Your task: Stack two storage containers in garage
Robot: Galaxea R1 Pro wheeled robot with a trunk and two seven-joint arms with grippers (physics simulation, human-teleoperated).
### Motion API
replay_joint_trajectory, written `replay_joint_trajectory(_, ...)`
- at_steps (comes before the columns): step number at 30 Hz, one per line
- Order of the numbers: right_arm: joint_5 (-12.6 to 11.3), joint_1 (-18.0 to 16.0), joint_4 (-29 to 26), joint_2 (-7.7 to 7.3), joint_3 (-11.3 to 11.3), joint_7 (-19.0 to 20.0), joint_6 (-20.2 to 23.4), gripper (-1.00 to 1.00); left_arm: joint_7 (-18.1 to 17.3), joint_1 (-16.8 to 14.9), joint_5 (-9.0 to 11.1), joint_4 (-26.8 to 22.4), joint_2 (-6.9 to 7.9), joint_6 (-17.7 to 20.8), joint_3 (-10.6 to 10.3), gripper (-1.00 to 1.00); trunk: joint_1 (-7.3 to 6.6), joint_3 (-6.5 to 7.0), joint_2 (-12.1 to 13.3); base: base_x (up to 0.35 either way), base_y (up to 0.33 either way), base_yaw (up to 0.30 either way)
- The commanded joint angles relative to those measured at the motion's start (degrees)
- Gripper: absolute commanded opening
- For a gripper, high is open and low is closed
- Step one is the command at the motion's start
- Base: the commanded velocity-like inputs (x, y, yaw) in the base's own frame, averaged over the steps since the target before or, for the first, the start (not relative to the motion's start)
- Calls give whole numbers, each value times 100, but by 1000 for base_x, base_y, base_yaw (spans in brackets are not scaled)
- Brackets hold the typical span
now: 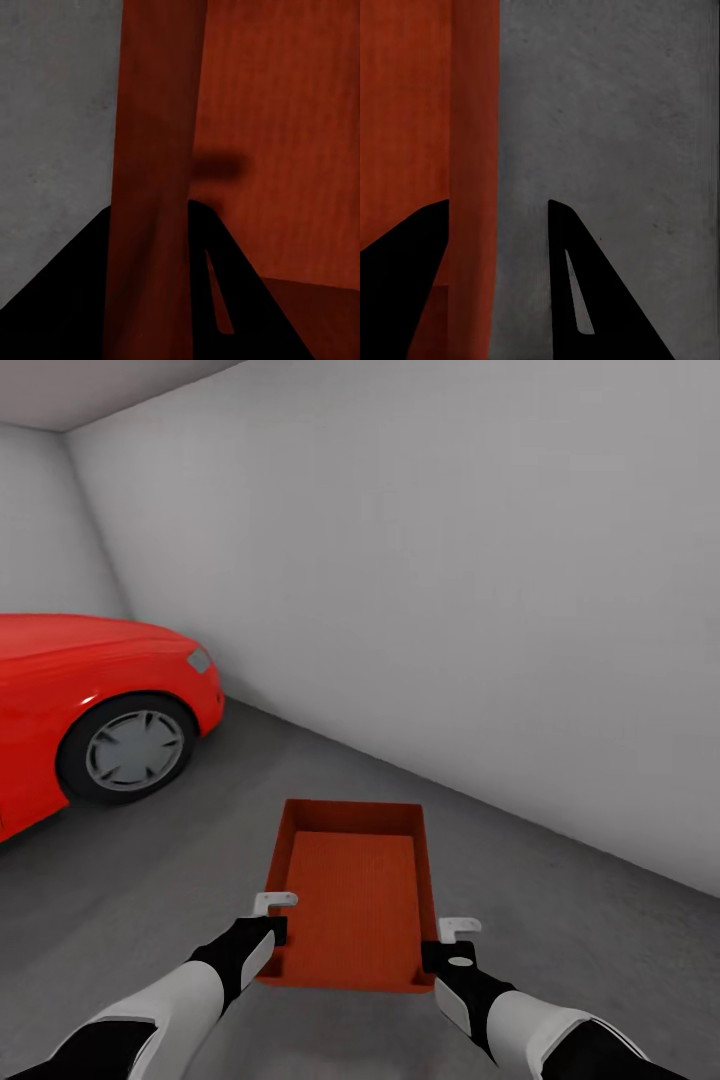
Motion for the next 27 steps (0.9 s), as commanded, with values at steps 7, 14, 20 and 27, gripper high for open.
replay_joint_trajectory(7,26,-9,-86,4,-23,-15,-42,-100,31,3,98,9,0,34,-68,-100,6,-12,-11,322,0,-283)
replay_joint_trajectory(14,26,-11,-86,4,-23,-15,-42,-100,31,3,98,9,0,34,-68,-100,6,-12,-11,322,0,-283)
replay_joint_trajectory(20,26,-11,-86,4,-23,-15,-42,-100,31,3,98,9,0,34,-68,-100,6,-12,-11,322,0,-283)
replay_joint_trajectory(27,26,-9,-86,4,-23,-15,-42,-100,31,3,98,9,0,34,-68,-100,6,-12,-11,322,0,-283)
